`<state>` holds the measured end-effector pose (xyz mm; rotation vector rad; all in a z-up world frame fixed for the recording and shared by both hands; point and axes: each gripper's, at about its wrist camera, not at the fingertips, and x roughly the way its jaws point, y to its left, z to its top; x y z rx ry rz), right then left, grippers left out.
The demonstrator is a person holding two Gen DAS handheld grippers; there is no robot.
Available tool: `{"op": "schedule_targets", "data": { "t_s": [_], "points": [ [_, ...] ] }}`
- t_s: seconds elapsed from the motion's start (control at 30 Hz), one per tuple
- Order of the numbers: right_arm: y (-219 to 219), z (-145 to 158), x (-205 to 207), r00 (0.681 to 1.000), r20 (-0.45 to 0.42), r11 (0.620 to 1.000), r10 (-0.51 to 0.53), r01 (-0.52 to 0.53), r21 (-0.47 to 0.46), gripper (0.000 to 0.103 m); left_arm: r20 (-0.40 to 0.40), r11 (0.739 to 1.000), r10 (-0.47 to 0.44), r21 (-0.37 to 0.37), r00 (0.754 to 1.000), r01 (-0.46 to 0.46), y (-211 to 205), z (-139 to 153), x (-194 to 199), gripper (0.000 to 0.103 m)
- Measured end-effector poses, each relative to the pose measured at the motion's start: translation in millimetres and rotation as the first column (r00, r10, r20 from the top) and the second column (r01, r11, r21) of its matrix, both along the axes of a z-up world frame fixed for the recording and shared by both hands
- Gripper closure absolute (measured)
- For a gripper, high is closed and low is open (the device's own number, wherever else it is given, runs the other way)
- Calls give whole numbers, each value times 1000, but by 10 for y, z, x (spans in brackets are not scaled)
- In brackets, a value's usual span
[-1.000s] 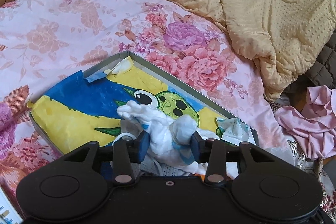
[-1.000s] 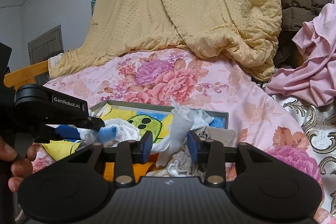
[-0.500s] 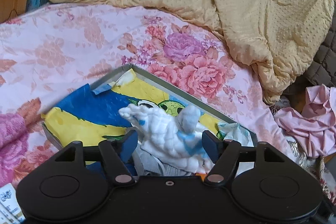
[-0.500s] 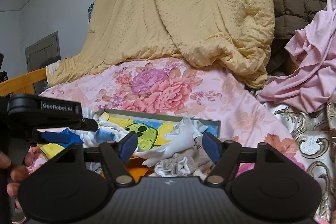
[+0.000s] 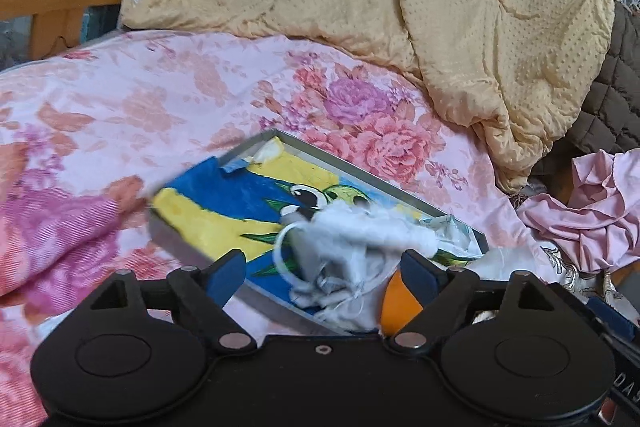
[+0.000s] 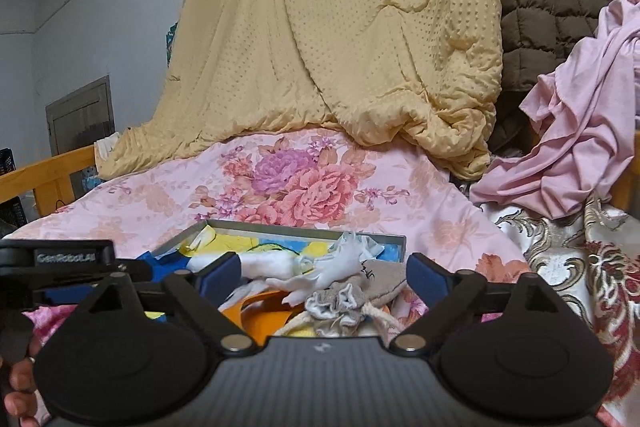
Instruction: Organize soft objects
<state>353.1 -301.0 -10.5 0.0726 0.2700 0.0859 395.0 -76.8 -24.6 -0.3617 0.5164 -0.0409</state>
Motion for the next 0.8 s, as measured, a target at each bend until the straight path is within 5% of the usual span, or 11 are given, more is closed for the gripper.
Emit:
{"op": "schedule_targets", "data": {
  "t_s": [0.3, 0.8],
  "points": [
    [34, 183, -464, 998, 57, 1000, -22, 22, 17, 2, 44, 999, 19, 47, 999, -21, 209, 103, -604, 10],
    [229, 188, -1285, 999, 29, 999, -38, 37, 37, 1, 85, 994, -15, 113, 996, 5, 388, 322, -1526, 2]
  ]
}}
